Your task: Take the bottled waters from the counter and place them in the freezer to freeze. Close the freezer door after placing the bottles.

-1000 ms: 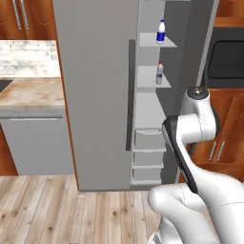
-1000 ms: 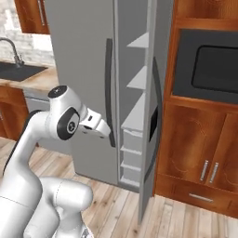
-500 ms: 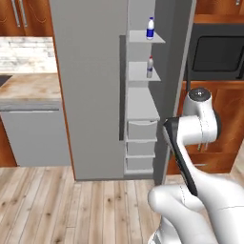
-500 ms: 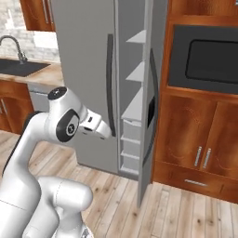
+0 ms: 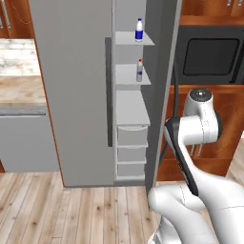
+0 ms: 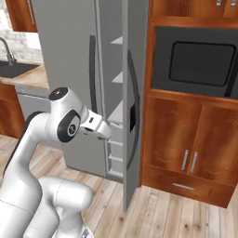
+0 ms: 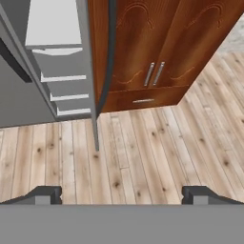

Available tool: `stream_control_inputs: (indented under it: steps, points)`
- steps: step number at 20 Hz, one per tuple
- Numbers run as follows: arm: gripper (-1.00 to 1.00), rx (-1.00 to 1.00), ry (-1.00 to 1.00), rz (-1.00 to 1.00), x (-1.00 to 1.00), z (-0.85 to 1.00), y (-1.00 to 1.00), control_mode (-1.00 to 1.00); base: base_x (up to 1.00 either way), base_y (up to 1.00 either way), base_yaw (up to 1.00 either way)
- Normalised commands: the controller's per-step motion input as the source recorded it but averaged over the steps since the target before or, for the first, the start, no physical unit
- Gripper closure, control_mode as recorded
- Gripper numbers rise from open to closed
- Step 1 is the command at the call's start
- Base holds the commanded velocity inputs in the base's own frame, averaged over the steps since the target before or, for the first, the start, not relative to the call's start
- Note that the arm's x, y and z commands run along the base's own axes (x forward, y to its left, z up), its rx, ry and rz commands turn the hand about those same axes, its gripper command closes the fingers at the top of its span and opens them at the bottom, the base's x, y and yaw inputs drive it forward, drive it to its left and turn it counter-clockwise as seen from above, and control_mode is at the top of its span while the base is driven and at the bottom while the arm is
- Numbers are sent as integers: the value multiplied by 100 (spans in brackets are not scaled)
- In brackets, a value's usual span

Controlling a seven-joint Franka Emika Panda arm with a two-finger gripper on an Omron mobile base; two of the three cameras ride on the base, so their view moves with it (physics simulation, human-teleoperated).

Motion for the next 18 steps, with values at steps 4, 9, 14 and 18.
stream_control_inputs:
  steps: [4, 9, 14, 18]
  points:
    - [-100, 0, 0, 0, 0, 0, 0, 100, 42, 4, 1]
    - [-100, 0, 0, 0, 0, 0, 0, 100, 29, 0, 4]
    - [-100, 0, 0, 0, 0, 0, 0, 100, 1, -3, 0]
    - [-100, 0, 0, 0, 0, 0, 0, 100, 10, -24, 0]
